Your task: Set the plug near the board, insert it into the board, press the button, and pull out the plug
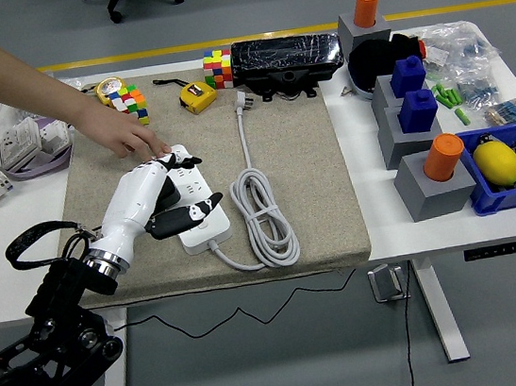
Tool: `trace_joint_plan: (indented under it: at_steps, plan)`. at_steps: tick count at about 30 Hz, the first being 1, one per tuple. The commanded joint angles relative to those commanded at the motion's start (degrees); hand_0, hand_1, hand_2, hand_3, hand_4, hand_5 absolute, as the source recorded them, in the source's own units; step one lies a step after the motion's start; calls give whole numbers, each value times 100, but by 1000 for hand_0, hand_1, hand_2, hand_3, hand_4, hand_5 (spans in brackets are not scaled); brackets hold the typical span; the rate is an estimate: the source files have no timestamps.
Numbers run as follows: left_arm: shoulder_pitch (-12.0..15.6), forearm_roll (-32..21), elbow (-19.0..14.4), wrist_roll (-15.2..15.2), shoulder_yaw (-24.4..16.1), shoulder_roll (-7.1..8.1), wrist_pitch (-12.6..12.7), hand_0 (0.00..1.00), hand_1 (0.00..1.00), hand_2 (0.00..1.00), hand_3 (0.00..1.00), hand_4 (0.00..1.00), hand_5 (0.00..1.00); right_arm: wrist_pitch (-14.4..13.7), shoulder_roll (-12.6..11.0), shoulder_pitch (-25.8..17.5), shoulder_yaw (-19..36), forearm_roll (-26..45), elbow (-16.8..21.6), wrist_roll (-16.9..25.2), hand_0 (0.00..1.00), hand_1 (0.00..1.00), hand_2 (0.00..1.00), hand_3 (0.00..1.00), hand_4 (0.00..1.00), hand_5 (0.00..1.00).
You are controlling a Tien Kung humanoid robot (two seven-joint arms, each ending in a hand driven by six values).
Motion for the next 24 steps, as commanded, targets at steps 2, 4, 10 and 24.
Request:
trace_joint_plan:
  at_steps: [2, 4, 10, 24]
  plan:
    - [58, -75, -288, 257, -71, 73, -364, 374, 439, 492, 722, 836, 563, 0, 1, -6, -1, 1, -3, -1, 650, 647, 646, 568, 992, 562]
    - [105, -22, -532, 557, -126, 133, -765, 374, 439, 492, 722, 836, 563, 2, 1, -15, -8, -2, -6, -3, 650, 647, 646, 568, 992, 562]
    - [139, 335, -834, 1256, -169, 251, -1823, 221, 155, 204, 743, 843, 558, 3, 2, -15, -12, -2, -8, -4, 649, 647, 646, 568, 992, 561]
    - [59, 166, -572, 1631, -43, 220, -2488, 104, 50, 123, 781, 847, 566, 5, -19, 8, -59, 17, 2, -2, 647, 647, 646, 568, 992, 561]
